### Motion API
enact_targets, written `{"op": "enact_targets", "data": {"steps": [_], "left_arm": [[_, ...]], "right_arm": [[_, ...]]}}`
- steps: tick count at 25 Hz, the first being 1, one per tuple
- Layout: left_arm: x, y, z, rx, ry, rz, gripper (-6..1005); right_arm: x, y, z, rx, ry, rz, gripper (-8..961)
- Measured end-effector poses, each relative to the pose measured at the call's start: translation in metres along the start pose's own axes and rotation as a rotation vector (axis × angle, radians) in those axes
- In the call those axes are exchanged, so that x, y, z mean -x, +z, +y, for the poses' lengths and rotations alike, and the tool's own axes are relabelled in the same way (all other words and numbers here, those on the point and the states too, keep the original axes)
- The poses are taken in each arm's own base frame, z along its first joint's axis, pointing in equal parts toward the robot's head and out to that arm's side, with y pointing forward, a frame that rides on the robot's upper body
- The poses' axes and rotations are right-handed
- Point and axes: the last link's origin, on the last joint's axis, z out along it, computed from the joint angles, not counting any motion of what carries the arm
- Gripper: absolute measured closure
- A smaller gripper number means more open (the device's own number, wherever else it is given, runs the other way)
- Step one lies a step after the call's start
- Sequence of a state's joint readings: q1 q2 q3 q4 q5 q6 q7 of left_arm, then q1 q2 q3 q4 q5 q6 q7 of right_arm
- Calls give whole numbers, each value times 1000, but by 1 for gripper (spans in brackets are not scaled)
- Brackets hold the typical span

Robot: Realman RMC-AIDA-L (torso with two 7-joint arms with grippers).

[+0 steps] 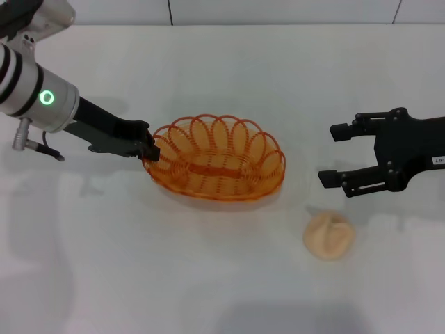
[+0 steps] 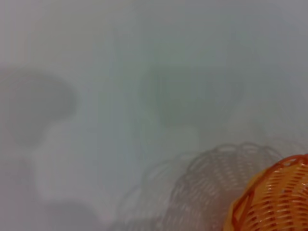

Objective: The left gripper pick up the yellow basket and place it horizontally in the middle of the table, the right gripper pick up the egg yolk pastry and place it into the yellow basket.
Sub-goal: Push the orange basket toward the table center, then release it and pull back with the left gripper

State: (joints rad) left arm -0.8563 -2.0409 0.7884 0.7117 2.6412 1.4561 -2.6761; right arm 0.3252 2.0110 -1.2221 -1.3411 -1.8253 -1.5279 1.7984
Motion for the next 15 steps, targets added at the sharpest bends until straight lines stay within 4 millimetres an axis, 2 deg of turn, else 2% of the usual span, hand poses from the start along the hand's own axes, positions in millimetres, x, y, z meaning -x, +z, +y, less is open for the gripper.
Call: {"op": "enact_targets", "data": {"steps": [15], "left_arm": [[-5, 5, 10, 28, 30, 17, 891]], "right_arm": [[3, 0, 1, 8, -6, -8, 157]]}}
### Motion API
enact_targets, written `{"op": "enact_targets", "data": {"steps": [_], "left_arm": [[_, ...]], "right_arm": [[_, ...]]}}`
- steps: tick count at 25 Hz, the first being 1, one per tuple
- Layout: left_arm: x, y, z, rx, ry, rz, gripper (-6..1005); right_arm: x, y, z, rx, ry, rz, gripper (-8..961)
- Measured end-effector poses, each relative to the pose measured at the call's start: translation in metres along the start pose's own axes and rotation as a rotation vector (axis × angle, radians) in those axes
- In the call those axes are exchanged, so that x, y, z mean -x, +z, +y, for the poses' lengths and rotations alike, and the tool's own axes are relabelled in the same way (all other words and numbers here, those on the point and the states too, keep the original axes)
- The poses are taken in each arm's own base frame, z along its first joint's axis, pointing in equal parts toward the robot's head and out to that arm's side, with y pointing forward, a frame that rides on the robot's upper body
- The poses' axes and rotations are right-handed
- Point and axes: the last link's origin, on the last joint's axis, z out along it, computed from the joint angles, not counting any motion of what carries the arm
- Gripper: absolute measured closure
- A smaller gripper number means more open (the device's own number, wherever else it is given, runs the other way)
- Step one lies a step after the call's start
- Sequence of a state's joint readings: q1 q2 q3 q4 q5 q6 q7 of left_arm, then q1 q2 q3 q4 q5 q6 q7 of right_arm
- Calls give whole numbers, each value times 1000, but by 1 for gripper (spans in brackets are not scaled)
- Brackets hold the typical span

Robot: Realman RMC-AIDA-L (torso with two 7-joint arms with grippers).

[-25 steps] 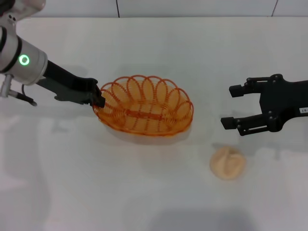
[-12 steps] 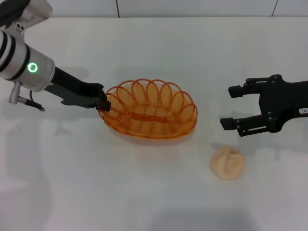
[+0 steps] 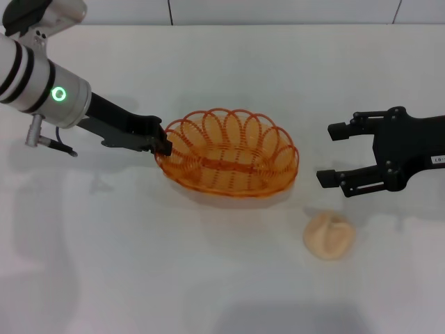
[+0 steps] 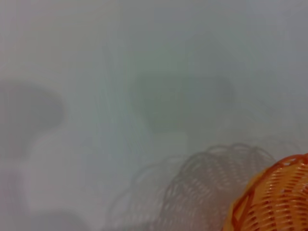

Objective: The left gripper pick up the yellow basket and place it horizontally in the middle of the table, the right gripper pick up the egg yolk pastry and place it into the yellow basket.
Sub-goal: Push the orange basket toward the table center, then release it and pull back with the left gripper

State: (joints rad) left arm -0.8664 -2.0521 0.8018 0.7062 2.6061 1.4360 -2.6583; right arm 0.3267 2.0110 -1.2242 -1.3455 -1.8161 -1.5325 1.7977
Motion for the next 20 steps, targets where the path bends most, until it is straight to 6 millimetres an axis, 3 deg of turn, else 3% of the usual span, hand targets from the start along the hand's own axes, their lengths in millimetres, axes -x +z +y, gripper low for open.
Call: {"op": "enact_targets", "data": {"steps": [20], "left_arm": [[3, 10, 3, 27, -20, 0, 879]], "right_arm": [[0, -1, 2, 16, 0, 3, 164]]}}
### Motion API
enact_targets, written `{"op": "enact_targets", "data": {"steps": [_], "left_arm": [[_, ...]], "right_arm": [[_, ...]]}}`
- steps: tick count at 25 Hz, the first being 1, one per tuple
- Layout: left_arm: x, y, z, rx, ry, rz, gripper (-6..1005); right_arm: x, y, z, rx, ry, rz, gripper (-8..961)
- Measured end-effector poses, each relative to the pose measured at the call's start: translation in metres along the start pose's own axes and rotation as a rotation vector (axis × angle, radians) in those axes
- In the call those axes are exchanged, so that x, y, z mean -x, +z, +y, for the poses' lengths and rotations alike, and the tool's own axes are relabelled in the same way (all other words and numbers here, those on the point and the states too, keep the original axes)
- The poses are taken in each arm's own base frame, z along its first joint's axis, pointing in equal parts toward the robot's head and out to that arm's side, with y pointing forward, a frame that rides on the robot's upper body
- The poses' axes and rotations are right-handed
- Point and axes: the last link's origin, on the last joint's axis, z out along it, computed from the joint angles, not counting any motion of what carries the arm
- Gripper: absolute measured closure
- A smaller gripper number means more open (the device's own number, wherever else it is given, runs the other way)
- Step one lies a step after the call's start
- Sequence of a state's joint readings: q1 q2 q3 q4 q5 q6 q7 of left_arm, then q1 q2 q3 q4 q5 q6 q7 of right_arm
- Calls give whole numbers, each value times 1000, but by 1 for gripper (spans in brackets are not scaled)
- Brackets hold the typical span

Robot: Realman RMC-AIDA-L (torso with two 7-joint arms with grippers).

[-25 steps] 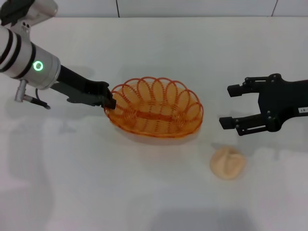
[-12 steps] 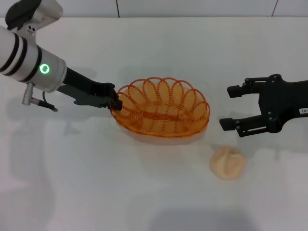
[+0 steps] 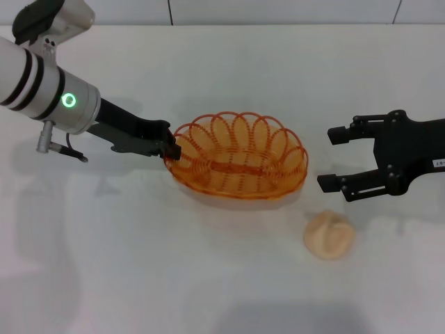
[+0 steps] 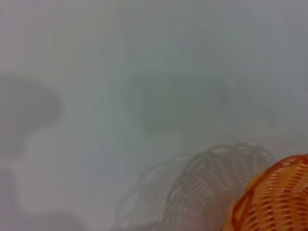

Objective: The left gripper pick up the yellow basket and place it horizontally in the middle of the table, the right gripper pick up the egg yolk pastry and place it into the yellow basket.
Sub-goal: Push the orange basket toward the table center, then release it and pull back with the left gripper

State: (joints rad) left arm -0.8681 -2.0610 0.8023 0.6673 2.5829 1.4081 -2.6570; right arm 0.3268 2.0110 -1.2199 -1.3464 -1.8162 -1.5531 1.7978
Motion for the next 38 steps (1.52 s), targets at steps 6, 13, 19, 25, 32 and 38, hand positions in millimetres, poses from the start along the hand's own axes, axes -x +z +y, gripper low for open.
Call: {"op": "enact_targets", "data": {"steps": [6, 13, 19, 25, 32, 38], "left_arm": [[2, 1, -1, 16, -10, 5, 875], [3, 1, -1, 17, -13, 4, 871], [1, 1, 2, 47, 3, 19, 751], [1, -1, 2, 49, 25, 26, 500], [-2, -6, 0, 45, 33, 37, 193], [-8, -18, -5, 37, 64, 85, 113]], "right_arm": [[-1, 0, 0, 3, 2, 1, 166], [0, 0, 0, 3, -1, 1, 169], [0, 0, 1, 3, -1, 1, 171], [0, -1, 0, 2, -1, 1, 173], [0, -2, -1, -6, 3, -2, 175], [0, -2, -2, -10, 4, -4, 177]]}}
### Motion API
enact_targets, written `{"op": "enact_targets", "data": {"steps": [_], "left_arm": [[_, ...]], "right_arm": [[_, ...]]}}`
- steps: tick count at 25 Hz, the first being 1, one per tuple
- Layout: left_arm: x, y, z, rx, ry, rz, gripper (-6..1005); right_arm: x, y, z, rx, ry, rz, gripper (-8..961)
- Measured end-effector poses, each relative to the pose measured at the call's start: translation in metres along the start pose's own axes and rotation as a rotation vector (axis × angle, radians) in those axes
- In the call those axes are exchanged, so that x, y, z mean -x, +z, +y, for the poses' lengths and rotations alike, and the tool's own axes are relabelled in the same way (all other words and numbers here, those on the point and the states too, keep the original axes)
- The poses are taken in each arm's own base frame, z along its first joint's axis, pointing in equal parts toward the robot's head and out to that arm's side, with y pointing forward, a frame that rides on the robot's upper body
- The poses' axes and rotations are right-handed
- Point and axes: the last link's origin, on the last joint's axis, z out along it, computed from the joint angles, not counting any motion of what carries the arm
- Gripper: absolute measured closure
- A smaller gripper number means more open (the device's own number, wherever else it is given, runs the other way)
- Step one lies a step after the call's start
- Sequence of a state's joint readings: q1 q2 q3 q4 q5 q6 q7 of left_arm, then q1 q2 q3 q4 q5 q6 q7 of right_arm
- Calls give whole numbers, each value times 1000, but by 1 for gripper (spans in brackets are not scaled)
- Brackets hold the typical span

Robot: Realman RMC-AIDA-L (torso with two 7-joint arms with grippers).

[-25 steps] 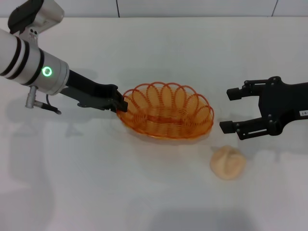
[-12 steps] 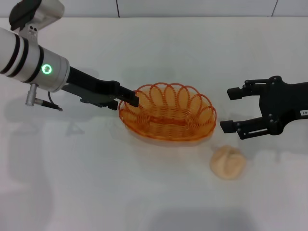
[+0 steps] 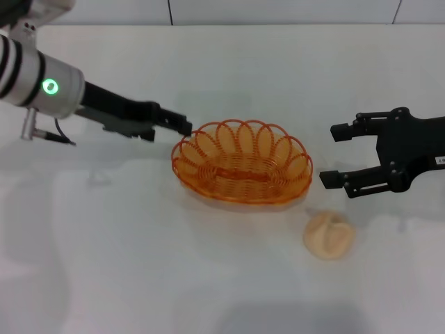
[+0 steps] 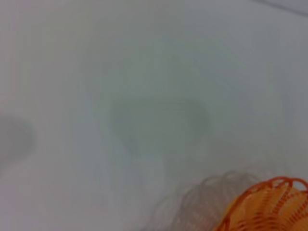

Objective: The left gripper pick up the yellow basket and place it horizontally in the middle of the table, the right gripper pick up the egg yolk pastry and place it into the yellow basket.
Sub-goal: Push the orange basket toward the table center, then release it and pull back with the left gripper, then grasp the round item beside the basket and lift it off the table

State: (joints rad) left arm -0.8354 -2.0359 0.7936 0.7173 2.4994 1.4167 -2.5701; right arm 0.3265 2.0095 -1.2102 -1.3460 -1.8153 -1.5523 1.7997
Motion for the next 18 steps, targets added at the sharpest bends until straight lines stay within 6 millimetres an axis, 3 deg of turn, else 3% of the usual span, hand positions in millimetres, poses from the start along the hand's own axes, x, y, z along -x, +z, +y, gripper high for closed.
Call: {"op": "enact_targets", "data": {"steps": [10, 18], "left_arm": [[-15, -39, -6, 18, 130, 195, 110], [7, -57, 3, 157, 349, 155, 110]], "right_arm": [[-1, 0, -1, -4, 5, -2, 180], [-1, 1, -1, -7, 14, -3, 183]]}}
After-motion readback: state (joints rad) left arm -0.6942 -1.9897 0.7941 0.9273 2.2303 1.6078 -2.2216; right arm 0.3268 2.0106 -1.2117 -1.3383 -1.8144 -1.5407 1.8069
